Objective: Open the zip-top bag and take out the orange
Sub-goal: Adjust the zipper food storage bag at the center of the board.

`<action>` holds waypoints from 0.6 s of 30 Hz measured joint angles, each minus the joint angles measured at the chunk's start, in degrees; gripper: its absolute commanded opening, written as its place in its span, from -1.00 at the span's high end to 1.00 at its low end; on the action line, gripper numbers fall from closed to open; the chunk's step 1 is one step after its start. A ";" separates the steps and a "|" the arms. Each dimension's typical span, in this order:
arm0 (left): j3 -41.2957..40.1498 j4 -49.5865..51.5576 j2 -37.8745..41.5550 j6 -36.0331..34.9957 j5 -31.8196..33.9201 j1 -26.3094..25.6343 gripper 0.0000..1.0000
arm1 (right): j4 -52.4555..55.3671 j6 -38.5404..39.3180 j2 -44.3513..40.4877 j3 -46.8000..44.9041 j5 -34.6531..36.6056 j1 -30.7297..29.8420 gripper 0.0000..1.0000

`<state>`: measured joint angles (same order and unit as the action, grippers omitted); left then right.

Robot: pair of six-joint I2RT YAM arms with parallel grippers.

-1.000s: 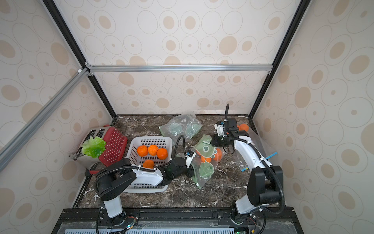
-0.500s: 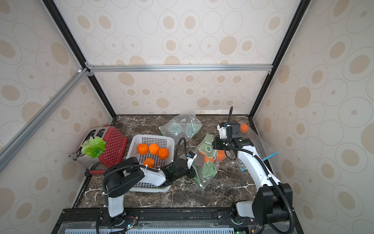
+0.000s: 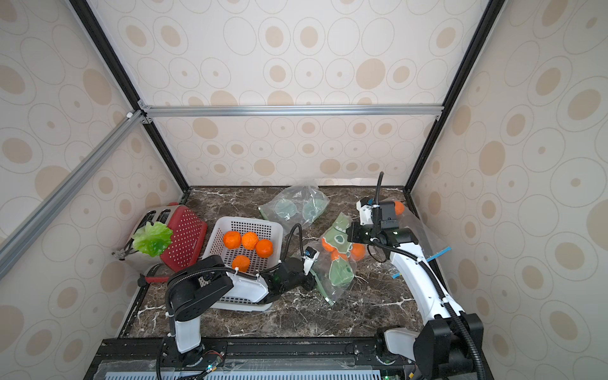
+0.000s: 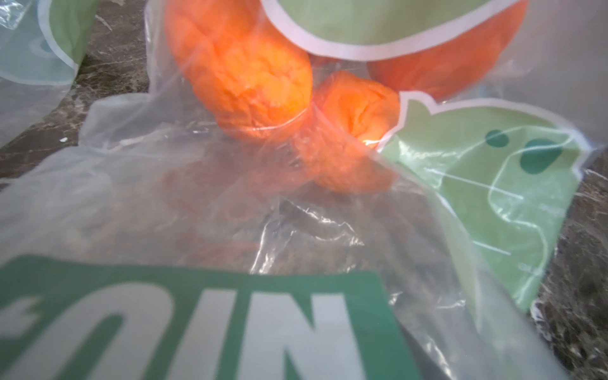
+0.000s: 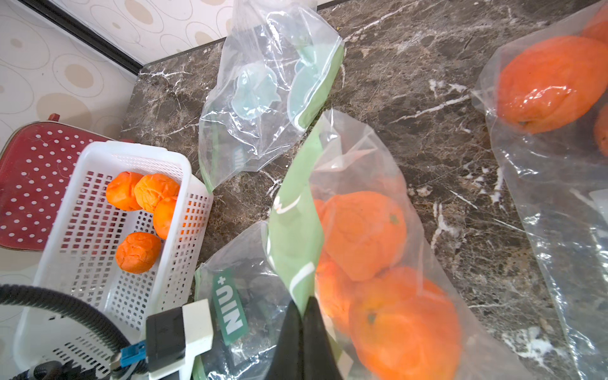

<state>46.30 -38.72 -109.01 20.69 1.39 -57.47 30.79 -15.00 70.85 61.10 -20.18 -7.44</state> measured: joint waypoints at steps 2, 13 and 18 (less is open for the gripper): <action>-0.04 0.31 1.07 -0.20 0.00 0.00 -0.27 | 1.03 0.07 -0.81 0.35 2.12 0.00 1.00; 0.31 3.54 0.92 -0.42 -0.35 0.00 -0.27 | 4.42 0.48 -3.10 0.70 13.62 0.00 1.00; 2.03 3.91 -2.32 -0.33 -1.09 0.00 -0.27 | 3.04 -0.13 -5.09 -0.55 10.95 0.00 1.00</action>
<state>48.34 -34.81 -111.33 20.36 0.30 -57.47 33.82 -15.14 65.76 60.55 -9.23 -7.44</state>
